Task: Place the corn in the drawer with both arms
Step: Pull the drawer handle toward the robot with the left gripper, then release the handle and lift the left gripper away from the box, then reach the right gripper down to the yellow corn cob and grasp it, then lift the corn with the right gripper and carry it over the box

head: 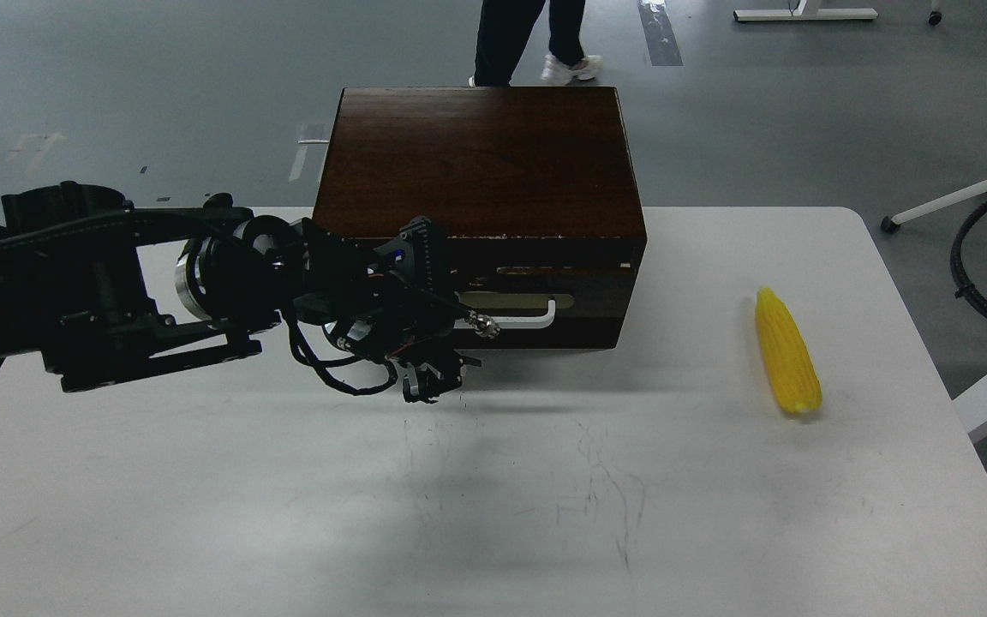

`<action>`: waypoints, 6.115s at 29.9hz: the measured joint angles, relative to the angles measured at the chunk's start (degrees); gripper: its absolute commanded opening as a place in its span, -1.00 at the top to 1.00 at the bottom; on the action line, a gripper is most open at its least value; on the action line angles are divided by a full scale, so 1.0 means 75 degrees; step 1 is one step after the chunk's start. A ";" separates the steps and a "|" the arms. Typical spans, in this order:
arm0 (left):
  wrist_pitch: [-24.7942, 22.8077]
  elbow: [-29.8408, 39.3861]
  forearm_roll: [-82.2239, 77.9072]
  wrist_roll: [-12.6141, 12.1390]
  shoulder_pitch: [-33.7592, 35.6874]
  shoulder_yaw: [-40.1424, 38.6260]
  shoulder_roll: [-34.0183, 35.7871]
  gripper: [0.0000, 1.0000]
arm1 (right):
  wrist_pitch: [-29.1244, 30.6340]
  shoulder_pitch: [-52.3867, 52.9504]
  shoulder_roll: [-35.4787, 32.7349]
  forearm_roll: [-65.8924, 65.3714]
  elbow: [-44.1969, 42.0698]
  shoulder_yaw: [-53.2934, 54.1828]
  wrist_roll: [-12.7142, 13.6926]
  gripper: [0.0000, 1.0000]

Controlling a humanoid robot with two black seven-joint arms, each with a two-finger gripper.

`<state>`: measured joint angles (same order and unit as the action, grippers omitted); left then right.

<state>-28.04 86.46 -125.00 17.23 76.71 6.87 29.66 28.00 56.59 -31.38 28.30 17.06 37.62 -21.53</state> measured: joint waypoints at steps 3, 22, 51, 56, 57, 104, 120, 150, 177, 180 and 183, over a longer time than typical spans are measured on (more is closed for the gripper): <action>-0.0001 0.0104 0.0000 0.0000 0.0002 0.0001 0.0007 -0.13 | 0.0000 -0.0013 0.0000 0.0000 0.0000 0.0000 -0.0003 -1.00; 0.0004 0.0411 -0.0003 -0.0001 -0.0008 -0.0001 0.0011 -0.13 | 0.0000 -0.0022 0.0000 0.0000 -0.0008 -0.0012 -0.0010 -1.00; 0.0006 0.1299 0.0004 0.0023 -0.0011 -0.0002 0.0319 -0.13 | 0.0000 -0.0022 -0.0027 0.0000 -0.0306 -0.0022 -0.0016 -1.00; 0.0006 0.1339 0.0004 0.0023 -0.0004 -0.0008 0.0323 -0.13 | 0.0000 -0.0013 -0.0027 0.0000 -0.0306 -0.0013 -0.0012 -1.00; 0.0006 0.1344 0.0004 0.0023 -0.0002 -0.0009 0.0323 -0.13 | 0.0000 -0.0010 -0.0027 0.0000 -0.0306 -0.0013 -0.0012 -1.00; 0.0007 -0.3559 1.4742 0.0418 -0.0261 -0.3348 0.1813 -0.96 | 0.0001 0.1605 -0.0485 -0.2636 -0.0399 -0.5255 -0.0097 -1.00; 0.0006 -0.5377 1.8255 0.0407 -0.1141 -0.3970 0.1387 -0.96 | 0.0003 0.2333 0.0076 -0.7213 0.0304 -0.7998 -0.0157 -1.00; 0.0005 -0.5376 1.8211 0.0368 -0.1357 -0.4583 0.1462 -0.96 | -0.0725 0.0996 0.0428 -0.9981 0.2190 -0.9140 0.0105 0.33; 0.0005 -0.5362 1.8121 0.0338 -0.1354 -0.4477 0.1638 -0.96 | -0.1032 0.6311 0.0974 -1.1764 0.4556 -0.8017 0.0019 1.00; 0.0005 -0.5365 1.8112 0.0343 -0.1354 -0.4466 0.1597 -0.96 | -0.1504 0.6418 0.1303 -1.2887 0.5125 -0.8015 0.0006 1.00; 0.0005 -0.5364 1.8107 0.0335 -0.1354 -0.4465 0.1563 -0.96 | -0.1673 0.6442 0.1607 -1.3584 0.5591 -0.8010 -0.0001 1.00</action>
<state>-28.00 46.23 10.80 19.74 66.56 -26.62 41.38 15.45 104.90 -19.32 -73.58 58.99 -22.46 -21.54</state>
